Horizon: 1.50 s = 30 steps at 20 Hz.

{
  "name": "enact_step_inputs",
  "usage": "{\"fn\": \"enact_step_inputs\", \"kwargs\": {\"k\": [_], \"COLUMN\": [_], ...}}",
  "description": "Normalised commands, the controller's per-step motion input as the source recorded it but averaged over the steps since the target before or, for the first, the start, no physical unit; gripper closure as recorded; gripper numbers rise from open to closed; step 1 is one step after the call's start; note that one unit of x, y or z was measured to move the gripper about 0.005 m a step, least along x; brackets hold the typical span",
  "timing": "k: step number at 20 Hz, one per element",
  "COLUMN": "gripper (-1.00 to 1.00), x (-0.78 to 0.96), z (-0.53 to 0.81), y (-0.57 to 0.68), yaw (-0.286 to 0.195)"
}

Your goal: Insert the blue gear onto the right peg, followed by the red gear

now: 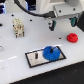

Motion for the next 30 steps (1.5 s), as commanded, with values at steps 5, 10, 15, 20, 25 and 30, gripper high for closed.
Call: {"fn": "enact_step_inputs", "kwargs": {"k": [5, 10, 15, 20, 25, 30], "gripper": [-1.0, -1.0, -1.0, -1.0, -1.0, -1.0], "x": [0.35, 0.19, 0.36, 0.4, 0.3, 0.15], "z": [0.01, 0.0, 0.0, 0.1, 0.09, -0.13], "y": [0.23, 0.26, 0.26, 0.29, 0.35, 0.3], "yaw": [0.0, 0.0, 0.0, 0.0, 0.0, 0.0]}}
